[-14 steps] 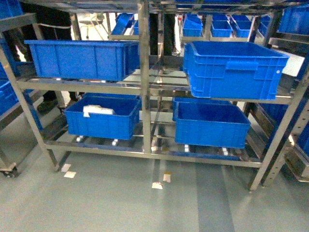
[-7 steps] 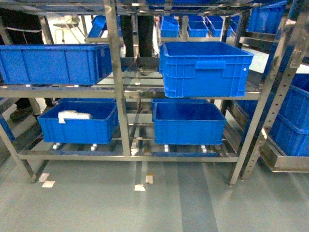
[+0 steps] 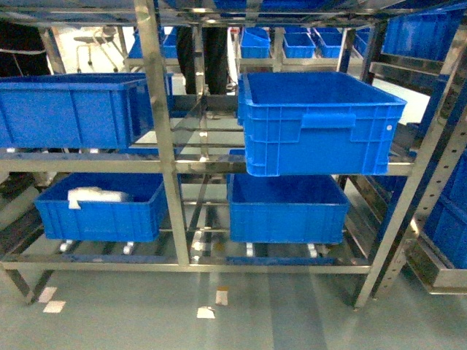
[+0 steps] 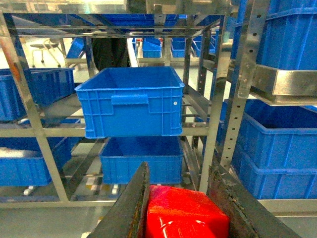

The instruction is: Pick red block from blue box to shelf

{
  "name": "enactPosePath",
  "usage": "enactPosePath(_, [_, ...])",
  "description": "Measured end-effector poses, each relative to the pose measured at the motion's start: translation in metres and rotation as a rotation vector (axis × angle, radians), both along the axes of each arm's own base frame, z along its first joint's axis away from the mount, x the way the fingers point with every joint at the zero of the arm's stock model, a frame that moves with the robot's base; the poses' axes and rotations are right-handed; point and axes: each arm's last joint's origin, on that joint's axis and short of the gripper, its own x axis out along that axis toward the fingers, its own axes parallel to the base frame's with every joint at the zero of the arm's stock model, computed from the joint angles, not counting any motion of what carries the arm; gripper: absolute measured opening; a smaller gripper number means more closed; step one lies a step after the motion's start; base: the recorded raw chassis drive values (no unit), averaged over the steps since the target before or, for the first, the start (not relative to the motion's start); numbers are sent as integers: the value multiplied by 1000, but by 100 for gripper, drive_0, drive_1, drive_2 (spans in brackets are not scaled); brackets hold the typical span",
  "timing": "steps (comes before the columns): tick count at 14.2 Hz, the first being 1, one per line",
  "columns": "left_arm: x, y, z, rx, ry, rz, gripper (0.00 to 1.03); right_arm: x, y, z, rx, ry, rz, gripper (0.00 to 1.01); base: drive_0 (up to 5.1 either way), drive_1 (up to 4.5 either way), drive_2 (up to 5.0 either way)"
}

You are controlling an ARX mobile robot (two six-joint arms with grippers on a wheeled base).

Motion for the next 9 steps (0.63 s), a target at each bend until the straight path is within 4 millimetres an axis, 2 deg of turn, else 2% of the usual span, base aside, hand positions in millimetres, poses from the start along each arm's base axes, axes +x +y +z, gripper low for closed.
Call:
enactPosePath(4, [0, 0, 0, 0, 1, -1, 98, 0, 0, 0, 0, 2, 0, 29, 6, 419, -407])
enactPosePath(9, [0, 0, 0, 0, -2, -1, 98, 0, 0, 0, 0, 1, -2, 29, -271, 498, -228])
